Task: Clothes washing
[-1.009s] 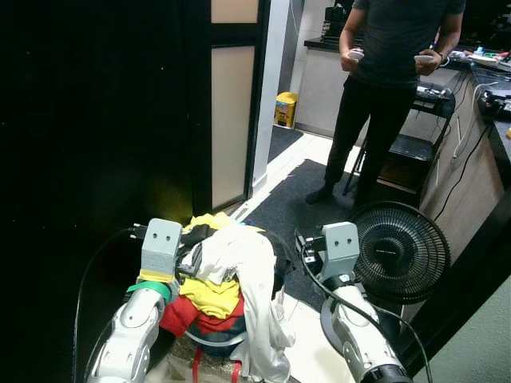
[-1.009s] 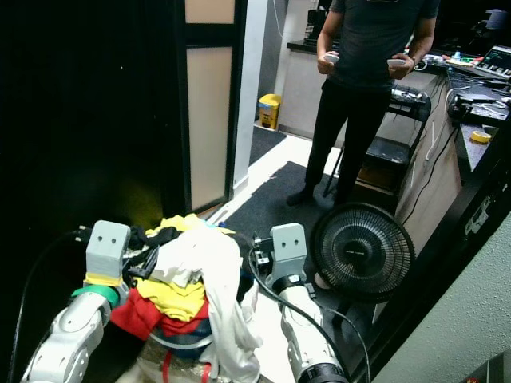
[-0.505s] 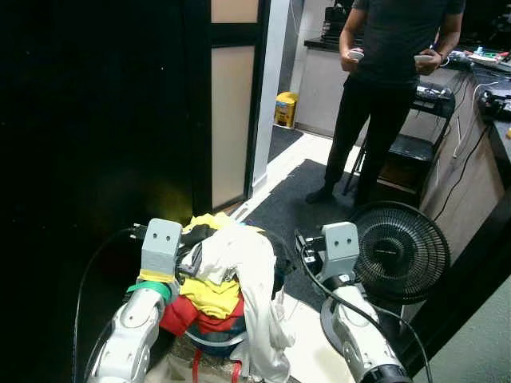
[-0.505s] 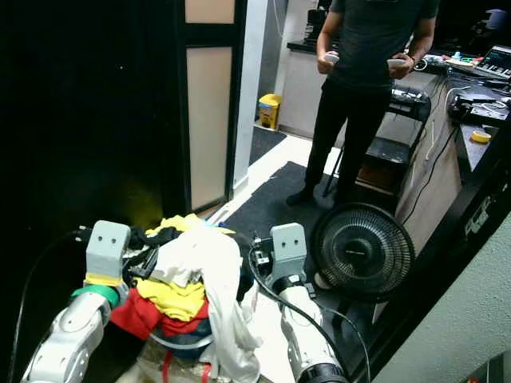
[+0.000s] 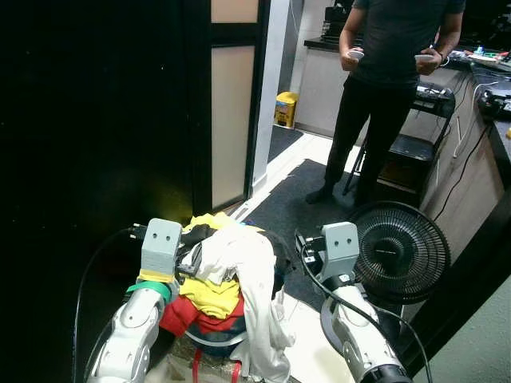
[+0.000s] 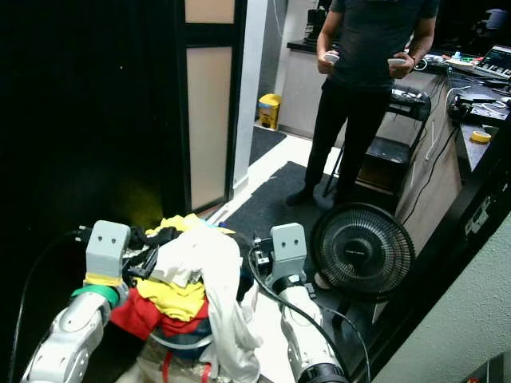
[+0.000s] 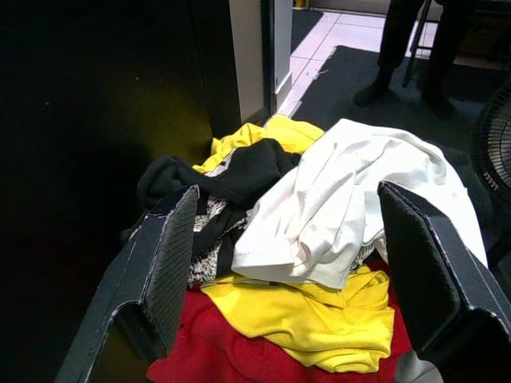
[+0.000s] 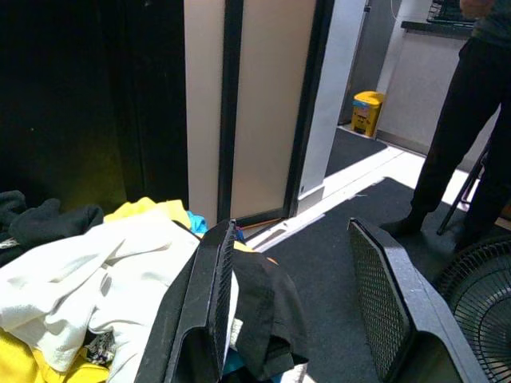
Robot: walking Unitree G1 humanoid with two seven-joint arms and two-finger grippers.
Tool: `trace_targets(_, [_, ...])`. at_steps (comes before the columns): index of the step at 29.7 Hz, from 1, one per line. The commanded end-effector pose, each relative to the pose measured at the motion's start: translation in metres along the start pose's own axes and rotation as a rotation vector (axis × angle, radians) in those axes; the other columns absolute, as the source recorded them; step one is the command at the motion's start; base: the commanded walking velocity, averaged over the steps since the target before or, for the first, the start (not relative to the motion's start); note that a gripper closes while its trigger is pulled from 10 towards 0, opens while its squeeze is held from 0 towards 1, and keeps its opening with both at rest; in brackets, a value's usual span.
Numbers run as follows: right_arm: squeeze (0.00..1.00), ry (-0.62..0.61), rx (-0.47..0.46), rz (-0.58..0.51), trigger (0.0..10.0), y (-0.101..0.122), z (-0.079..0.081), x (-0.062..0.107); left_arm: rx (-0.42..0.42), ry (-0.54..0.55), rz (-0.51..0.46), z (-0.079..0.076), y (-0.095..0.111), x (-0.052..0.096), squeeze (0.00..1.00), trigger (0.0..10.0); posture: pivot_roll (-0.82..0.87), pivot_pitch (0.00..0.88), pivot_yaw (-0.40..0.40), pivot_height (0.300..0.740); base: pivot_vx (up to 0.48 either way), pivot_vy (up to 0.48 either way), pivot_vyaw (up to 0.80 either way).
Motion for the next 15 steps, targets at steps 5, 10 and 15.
trace_targets(5, [0.0, -0.001, -0.006, 0.03, 10.0, -0.007, 0.0008, 0.0026, 0.005, -0.004, 0.018, -0.0007, -0.0056, 0.0008, 0.0, 10.0, 0.0, 0.016, 0.014, 0.74, 0.0, 0.0, 0.0])
trace_targets(10, [0.0, -0.003, -0.007, 0.03, 10.0, -0.0073, 0.0008, 0.0024, 0.01, 0.001, 0.021, 0.0007, -0.0062, 0.0003, 0.0, 10.0, 0.0, 0.007, 0.015, 0.74, 0.0, 0.0, 0.0])
trace_targets(15, [0.0, -0.004, -0.003, 0.031, 10.0, -0.0073, -0.0002, 0.0023, 0.014, 0.0, 0.02, 0.0005, -0.0063, 0.0003, 0.0, 10.0, 0.0, 0.006, 0.013, 0.74, 0.0, 0.0, 0.0])
Point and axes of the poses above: a point about 5 cm out from each wrist's last joint towards the gripper, its own x axis pointing back from the gripper into the wrist, its own y axis along the axis of the wrist's last joint, z = x × y, the point moved 2 cm from there along -x, pointing out of the wrist towards the gripper, and after that the axes turned 4 degrees about x, right-handed, at the moved point
